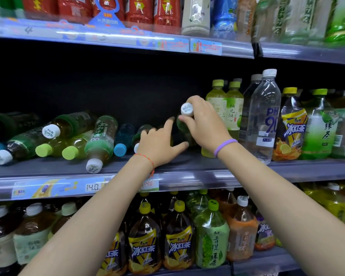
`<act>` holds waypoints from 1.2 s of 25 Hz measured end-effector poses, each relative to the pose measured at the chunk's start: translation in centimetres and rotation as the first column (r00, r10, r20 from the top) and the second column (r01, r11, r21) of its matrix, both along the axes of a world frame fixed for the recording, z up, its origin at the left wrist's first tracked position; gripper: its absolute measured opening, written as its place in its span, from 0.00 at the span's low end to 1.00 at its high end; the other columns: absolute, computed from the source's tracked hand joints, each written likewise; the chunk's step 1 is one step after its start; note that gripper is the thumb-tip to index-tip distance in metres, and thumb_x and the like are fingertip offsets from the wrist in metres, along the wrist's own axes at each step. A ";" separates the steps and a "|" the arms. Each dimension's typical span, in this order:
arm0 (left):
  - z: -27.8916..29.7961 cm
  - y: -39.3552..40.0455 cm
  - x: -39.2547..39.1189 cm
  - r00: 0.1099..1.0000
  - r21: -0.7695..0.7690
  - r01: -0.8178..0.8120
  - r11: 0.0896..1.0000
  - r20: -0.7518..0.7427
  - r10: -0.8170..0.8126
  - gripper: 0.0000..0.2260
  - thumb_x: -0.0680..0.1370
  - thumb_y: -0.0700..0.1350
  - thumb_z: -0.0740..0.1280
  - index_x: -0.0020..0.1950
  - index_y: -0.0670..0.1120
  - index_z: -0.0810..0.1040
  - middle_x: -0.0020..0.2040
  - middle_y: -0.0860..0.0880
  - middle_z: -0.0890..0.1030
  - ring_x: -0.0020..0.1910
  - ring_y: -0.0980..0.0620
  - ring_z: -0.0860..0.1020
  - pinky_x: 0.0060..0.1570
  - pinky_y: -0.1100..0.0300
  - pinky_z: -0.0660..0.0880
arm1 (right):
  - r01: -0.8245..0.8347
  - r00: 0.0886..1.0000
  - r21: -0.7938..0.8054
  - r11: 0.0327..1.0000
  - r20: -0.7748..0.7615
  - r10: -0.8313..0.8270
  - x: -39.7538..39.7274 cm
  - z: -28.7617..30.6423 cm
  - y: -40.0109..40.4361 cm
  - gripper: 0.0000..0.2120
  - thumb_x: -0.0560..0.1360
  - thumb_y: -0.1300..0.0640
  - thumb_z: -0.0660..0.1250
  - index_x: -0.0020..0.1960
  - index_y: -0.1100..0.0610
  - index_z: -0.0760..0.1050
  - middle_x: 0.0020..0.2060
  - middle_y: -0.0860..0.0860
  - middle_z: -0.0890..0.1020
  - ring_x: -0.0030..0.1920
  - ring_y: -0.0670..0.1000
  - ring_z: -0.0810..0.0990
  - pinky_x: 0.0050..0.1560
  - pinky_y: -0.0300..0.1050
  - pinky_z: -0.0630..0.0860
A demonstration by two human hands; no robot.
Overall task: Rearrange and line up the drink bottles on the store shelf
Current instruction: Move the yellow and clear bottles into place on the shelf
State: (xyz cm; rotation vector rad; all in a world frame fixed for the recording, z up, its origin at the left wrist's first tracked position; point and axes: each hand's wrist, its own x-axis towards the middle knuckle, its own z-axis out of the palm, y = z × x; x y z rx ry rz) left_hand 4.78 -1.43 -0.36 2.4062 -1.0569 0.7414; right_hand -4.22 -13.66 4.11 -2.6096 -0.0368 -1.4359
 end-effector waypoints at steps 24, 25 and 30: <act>0.4 -1.1 -1.0 0.971 -0.078 0.163 0.984 -0.163 -0.174 0.29 0.73 0.68 0.63 0.69 0.54 0.73 0.58 0.50 0.79 0.65 0.46 0.69 0.65 0.45 0.61 | 0.343 0.938 -0.068 0.937 -0.015 -0.345 -0.3 0.2 0.0 0.31 0.75 0.45 0.68 0.75 0.43 0.60 0.68 0.59 0.65 0.67 0.61 0.67 0.64 0.55 0.67; 0.4 -0.9 -0.8 0.970 -0.044 0.178 0.983 -0.159 -0.183 0.27 0.73 0.69 0.63 0.67 0.56 0.74 0.58 0.51 0.80 0.65 0.47 0.69 0.65 0.45 0.61 | 0.371 0.928 -0.070 0.926 -0.003 -0.373 -0.3 0.2 0.1 0.30 0.75 0.46 0.68 0.74 0.44 0.60 0.68 0.60 0.65 0.66 0.62 0.67 0.63 0.55 0.66; 0.2 0.8 0.5 0.991 0.093 0.100 0.991 -0.100 -0.091 0.22 0.73 0.64 0.68 0.65 0.59 0.76 0.64 0.52 0.74 0.67 0.47 0.68 0.66 0.44 0.63 | 0.592 0.804 -0.051 0.805 0.108 -0.585 -0.6 -0.3 1.3 0.30 0.71 0.59 0.68 0.71 0.50 0.64 0.69 0.67 0.65 0.69 0.68 0.65 0.64 0.63 0.64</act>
